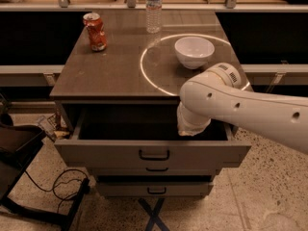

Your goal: Open top drawer

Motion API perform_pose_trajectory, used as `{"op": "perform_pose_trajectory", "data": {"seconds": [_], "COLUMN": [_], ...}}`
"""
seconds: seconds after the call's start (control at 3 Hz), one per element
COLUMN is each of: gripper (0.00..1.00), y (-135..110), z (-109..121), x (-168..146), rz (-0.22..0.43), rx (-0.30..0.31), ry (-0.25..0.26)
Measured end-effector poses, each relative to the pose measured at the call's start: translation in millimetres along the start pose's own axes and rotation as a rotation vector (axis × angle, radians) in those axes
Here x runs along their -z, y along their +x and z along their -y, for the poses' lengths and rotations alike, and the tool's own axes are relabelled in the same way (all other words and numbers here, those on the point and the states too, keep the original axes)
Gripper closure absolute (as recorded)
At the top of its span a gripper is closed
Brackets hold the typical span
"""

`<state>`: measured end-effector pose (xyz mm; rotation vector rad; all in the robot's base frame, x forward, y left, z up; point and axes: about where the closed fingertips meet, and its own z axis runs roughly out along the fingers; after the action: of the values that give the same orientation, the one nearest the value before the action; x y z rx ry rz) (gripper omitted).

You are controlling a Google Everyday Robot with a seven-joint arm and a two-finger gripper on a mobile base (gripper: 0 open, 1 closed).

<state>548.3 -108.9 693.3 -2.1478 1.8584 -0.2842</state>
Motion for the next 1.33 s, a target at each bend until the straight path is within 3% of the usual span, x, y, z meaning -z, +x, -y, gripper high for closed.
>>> {"op": "perform_pose_trajectory", "data": {"seconds": [0.67,1.33], "gripper": [1.00,1.00], "y": [3.4,3.9], "z": [-3.8,-34.8], "x": [-22.2,-9.5], "rz": [0.027,0.026], "rx": [-0.010,-0.066], "ry": [-0.048,-0.185]}}
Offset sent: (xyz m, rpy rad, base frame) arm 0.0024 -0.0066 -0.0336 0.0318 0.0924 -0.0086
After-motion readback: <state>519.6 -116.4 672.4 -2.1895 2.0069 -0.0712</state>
